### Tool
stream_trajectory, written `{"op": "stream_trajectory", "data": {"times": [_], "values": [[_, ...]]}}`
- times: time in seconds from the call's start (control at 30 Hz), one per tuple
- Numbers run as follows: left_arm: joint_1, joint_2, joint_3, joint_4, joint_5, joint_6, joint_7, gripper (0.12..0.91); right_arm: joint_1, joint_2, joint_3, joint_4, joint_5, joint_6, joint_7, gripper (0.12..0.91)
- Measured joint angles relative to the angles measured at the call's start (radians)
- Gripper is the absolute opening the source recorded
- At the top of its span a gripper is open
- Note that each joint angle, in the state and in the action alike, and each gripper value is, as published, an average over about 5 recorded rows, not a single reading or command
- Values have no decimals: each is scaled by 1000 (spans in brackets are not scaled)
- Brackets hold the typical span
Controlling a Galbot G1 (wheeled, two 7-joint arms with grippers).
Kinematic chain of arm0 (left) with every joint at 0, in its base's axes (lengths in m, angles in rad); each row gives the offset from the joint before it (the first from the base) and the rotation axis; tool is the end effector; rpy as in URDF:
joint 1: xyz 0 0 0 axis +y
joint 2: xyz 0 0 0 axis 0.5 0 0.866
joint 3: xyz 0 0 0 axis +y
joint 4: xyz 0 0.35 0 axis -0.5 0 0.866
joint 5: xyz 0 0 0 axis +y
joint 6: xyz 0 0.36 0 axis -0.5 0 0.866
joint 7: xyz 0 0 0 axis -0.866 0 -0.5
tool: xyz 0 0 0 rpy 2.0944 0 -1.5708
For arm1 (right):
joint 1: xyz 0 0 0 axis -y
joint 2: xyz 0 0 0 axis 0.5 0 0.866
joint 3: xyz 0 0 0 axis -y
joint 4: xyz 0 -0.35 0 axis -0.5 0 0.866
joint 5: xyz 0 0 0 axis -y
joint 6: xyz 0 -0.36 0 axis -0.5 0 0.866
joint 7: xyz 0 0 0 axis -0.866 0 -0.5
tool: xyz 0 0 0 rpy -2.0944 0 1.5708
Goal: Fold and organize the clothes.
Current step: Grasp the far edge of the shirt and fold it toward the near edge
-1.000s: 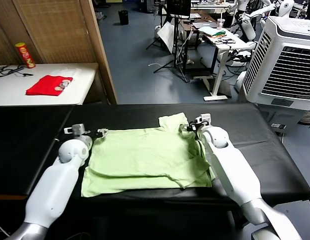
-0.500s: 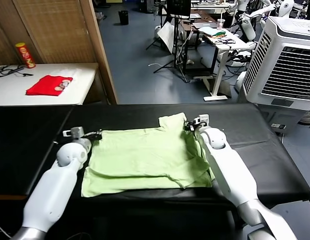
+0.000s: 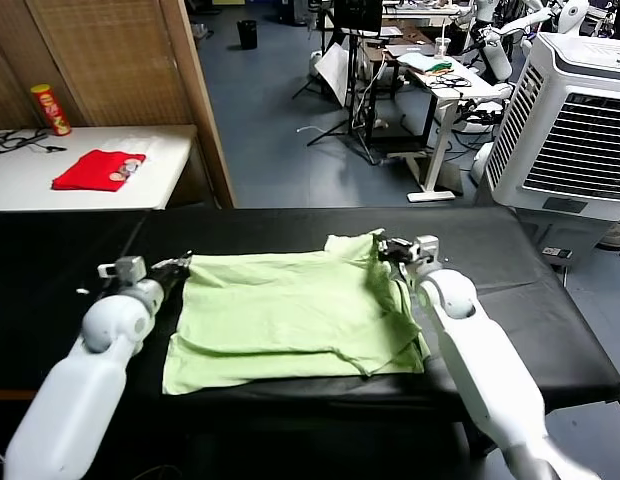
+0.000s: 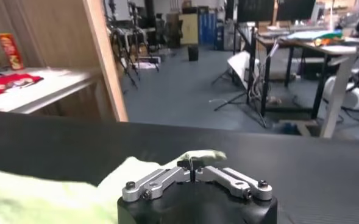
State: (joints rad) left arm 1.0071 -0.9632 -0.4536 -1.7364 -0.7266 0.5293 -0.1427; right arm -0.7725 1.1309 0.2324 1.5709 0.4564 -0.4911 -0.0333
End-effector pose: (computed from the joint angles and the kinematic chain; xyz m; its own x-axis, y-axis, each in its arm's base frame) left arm 0.3641 0.1456 -0.2384 -0.9183 0.0545 0.3922 0.0358 0.9978 -0.0549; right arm 0.4297 -0.0555 -0.2536 -0.9027 -0.2610 0.3421 -0.2871 0.9575 -0.0272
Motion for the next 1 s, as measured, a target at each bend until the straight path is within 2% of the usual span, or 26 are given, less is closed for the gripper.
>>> {"op": "stream_trajectory", "data": {"times": [0.17,0.47,0.67,0.8,1.0], "values": [[117,17,-51,-101,23,0,-7,128,-73,-50,14,101,-5,-45,35,122],[295,26,-130,-221,63,-7,-11,128,-171,-111,40,220,-2,-80,35,122],[382,27,-154,-276,93,-7,-9,128,-231,-133,45,305,-14,-170,53,122],[437,24,-163,-308,120,-3,-5,128,-279,-138,45,355,-43,-236,52,122],[501,15,-172,-340,159,4,6,128,-340,-143,56,386,-71,-245,51,122]]}}
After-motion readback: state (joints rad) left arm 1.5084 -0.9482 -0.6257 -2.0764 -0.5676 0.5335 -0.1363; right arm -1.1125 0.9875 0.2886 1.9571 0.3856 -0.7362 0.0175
